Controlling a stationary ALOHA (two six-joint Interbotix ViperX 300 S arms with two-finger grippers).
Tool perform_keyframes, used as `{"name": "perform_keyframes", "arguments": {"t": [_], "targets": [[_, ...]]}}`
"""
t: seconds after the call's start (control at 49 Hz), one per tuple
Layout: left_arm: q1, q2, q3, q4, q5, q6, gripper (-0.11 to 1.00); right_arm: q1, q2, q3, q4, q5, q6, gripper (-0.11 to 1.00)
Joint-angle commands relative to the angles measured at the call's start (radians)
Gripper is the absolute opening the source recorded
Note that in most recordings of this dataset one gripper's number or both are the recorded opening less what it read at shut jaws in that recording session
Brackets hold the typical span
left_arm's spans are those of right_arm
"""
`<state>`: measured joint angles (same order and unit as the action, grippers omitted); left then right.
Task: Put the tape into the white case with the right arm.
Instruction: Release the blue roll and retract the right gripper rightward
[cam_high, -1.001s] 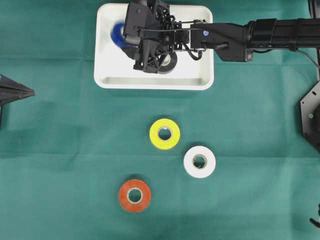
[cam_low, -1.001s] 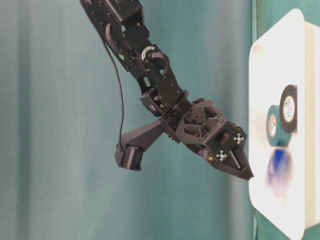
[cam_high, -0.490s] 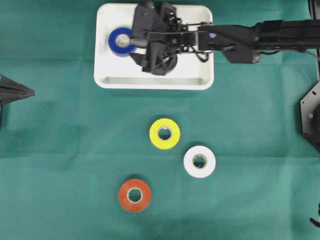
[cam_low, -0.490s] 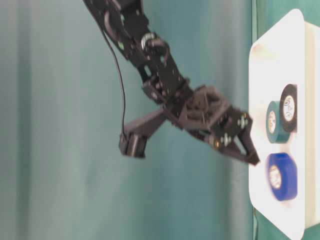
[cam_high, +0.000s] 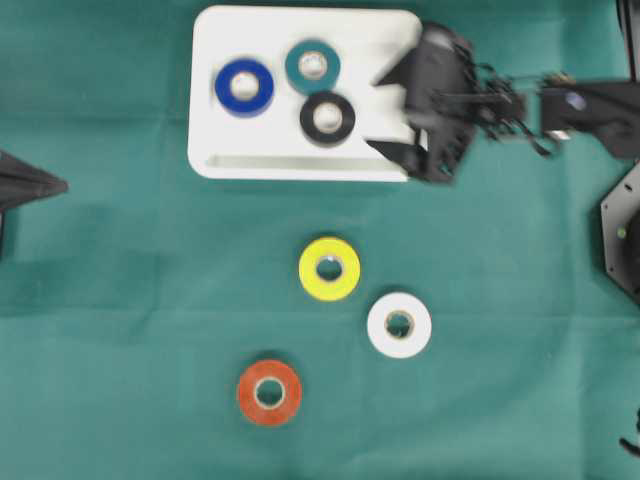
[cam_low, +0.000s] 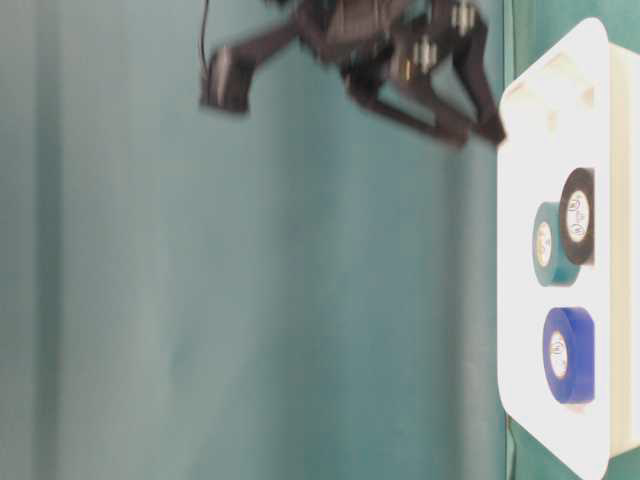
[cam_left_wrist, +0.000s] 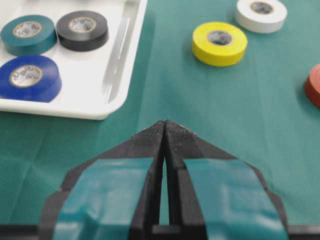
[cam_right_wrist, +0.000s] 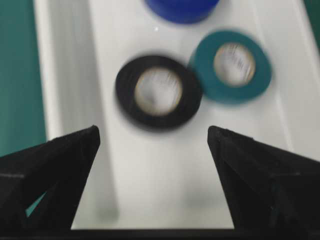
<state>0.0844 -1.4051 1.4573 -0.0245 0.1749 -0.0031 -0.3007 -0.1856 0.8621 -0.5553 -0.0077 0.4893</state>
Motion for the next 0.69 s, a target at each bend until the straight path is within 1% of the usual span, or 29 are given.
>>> {"name": "perform_keyframes", "arguments": {"t": [0.0,0.184,0.306,0.49,0.674], "targets": [[0.003,0.005,-0.012,0.0,-0.009,0.002,0.01,0.0,-0.087,0.069,0.003,-0.037,0.002,0.7],[0.003,0.006,-0.011,0.0,-0.009,0.002,0.01,0.0,-0.216,0.204,0.012,-0.091,0.002,0.69],[0.003,0.006,-0.012,0.0,-0.011,0.002,0.01,0.0,-0.302,0.275,0.015,-0.094,0.002,0.69],[0.003,0.006,-0.012,-0.002,-0.011,0.002,0.01,0.0,-0.383,0.344,0.025,-0.092,0.003,0.68],[0.003,0.006,-0.014,0.0,-0.009,0.0,0.01,0.003,-0.428,0.377,0.034,-0.101,0.003,0.62]]}}
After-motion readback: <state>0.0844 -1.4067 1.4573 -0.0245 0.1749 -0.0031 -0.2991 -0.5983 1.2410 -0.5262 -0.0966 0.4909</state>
